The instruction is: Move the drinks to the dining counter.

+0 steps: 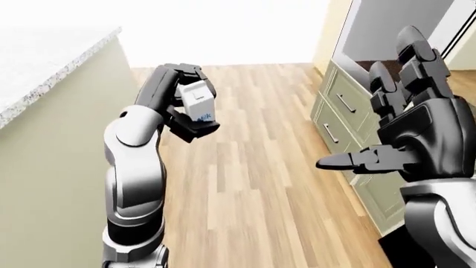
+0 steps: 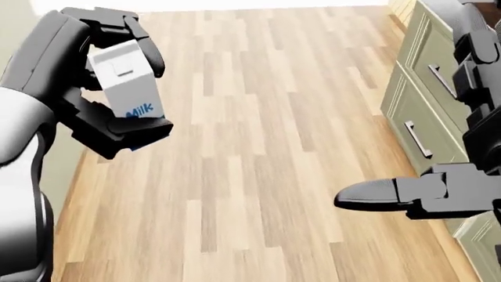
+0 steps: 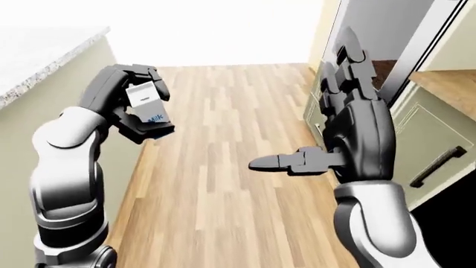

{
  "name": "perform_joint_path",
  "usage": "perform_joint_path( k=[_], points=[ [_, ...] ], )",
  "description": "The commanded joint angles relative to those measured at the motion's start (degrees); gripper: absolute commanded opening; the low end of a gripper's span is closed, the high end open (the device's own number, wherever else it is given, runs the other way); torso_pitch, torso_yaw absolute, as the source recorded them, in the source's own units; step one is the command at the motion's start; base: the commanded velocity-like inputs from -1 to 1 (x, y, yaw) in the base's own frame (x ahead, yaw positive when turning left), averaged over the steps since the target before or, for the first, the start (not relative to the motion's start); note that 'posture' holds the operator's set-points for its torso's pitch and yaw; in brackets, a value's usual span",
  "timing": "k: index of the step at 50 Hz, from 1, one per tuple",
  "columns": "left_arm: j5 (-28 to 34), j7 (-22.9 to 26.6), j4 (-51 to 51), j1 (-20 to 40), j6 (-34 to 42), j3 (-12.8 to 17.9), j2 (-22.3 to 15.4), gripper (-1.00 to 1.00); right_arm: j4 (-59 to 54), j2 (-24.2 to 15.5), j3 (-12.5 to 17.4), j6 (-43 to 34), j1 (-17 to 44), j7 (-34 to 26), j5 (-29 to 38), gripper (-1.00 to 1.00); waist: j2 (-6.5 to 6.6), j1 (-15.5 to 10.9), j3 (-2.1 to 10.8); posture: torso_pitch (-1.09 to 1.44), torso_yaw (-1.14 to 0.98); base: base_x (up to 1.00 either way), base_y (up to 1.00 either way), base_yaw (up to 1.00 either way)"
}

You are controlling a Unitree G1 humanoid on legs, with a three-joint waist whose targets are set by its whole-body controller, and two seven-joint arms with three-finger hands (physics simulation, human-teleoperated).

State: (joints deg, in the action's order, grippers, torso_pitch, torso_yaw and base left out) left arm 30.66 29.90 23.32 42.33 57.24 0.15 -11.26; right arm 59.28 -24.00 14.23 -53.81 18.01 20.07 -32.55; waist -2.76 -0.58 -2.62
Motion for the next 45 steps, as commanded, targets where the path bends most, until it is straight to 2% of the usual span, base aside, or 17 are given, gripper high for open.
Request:
perform_joint_path(
  k=[1,5,8,10,16,18,20,21,24,29,30,31,35,39,41,43,45],
  points=[
    [1.8,-2.3,2.9,2.4,-2.2,2.5,-1.1,-1.0,0.7,-0.1,0.2,1.6,0.9,-0.4,0.8,1.0,-0.36,-0.2,1.31,0.0,0.0,1.0,0.0,0.0],
    [1.9,-2.1,3.1,2.5,-1.9,2.5,-1.1,-1.0,0.7,-0.3,0.3,1.7,0.9,0.0,0.4,1.0,3.05,0.5,2.96,0.0,0.0,1.0,0.0,0.0],
    [1.9,-2.2,3.0,2.5,-2.0,2.5,-1.0,-1.0,0.7,-0.4,0.3,1.8,0.8,0.1,0.3,1.0,4.1,0.3,-1.82,0.0,0.0,1.0,0.0,0.0],
    [1.8,-2.4,2.7,2.5,-2.4,2.5,-0.9,-1.0,0.7,-0.2,0.2,2.0,0.6,-0.2,0.9,1.0,4.61,-0.8,0.92,0.0,0.0,1.0,0.0,0.0],
    [1.8,-2.4,2.9,2.5,-2.2,2.6,-1.0,-1.0,0.7,0.2,0.0,1.6,0.9,-0.9,2.0,1.0,4.16,-1.8,1.56,0.0,0.0,1.0,0.0,0.0],
    [1.7,-2.3,3.0,2.4,-2.1,2.6,-1.0,-1.0,0.7,0.1,-0.6,1.2,1.0,-0.7,2.9,1.0,2.75,-1.4,2.6,0.0,0.0,1.0,0.0,0.0],
    [1.4,-2.4,2.9,2.3,-2.4,2.9,-1.2,-1.0,0.7,1.1,0.0,-0.9,1.6,-1.0,3.2,1.0,-4.61,-1.5,3.41,0.0,0.0,0.06,0.0,1.0],
    [1.5,-2.2,3.2,2.4,-2.0,2.8,-1.3,-1.0,0.7,-1.0,-1.0,-0.2,1.7,0.2,3.4,1.0,-1.02,-2.0,0.77,0.0,0.0,0.0,0.0,1.0],
    [1.6,-2.0,3.7,3.1,-1.0,2.9,-1.6,-1.0,0.7,-1.5,0.3,-0.3,2.3,1.8,-0.8,1.0,-2.27,0.0,1.19,0.0,0.0,0.0,0.0,1.0],
    [1.9,-1.8,3.8,3.6,-0.5,2.6,-1.7,-1.0,0.7,-4.0,-0.6,0.8,2.1,4.0,-2.3,1.0,0.6,-1.0,-1.5,0.0,0.0,0.0,0.0,1.0],
    [1.9,-1.8,3.8,3.7,-0.4,2.6,-1.7,-1.0,0.7,-4.4,-0.8,1.0,2.0,4.2,-2.2,1.0,2.71,-1.4,-1.49,0.0,0.0,0.0,0.0,1.0],
    [2.0,-1.6,3.9,4.0,-0.1,2.6,-1.9,-1.0,0.7,-4.4,-0.8,0.9,2.1,4.2,-2.3,1.0,7.36,-2.1,-0.83,0.0,0.0,0.0,0.0,1.0],
    [2.3,-1.2,4.3,4.6,0.4,2.6,-2.0,-1.0,0.7,-4.4,-0.7,1.3,1.8,4.0,-2.4,1.0,4.19,-3.7,1.32,0.0,0.0,0.0,0.0,1.0],
    [2.4,-1.1,4.4,4.5,0.3,2.5,-1.9,-1.0,0.7,-3.6,-0.5,1.5,1.3,2.8,-1.1,1.0,2.45,-2.9,0.98,0.0,0.0,0.0,0.0,1.0],
    [2.5,-1.0,4.6,4.4,0.4,2.5,-1.8,-1.0,0.7,-2.9,-0.6,1.4,1.1,1.7,0.2,1.0,0.08,-1.9,0.67,0.0,0.0,0.0,0.0,1.0],
    [2.6,-0.9,4.7,4.4,0.5,2.4,-1.8,-1.0,0.7,-2.6,-0.5,1.2,1.3,1.3,0.6,1.0,-4.89,-0.4,1.88,0.0,0.0,0.0,0.0,1.0],
    [2.7,-1.0,4.6,4.5,0.4,2.3,-1.7,-1.0,0.7,-2.5,-0.5,1.4,1.1,1.1,0.8,1.0,-3.14,-0.4,1.6,0.0,0.0,0.0,0.0,1.0]
  ],
)
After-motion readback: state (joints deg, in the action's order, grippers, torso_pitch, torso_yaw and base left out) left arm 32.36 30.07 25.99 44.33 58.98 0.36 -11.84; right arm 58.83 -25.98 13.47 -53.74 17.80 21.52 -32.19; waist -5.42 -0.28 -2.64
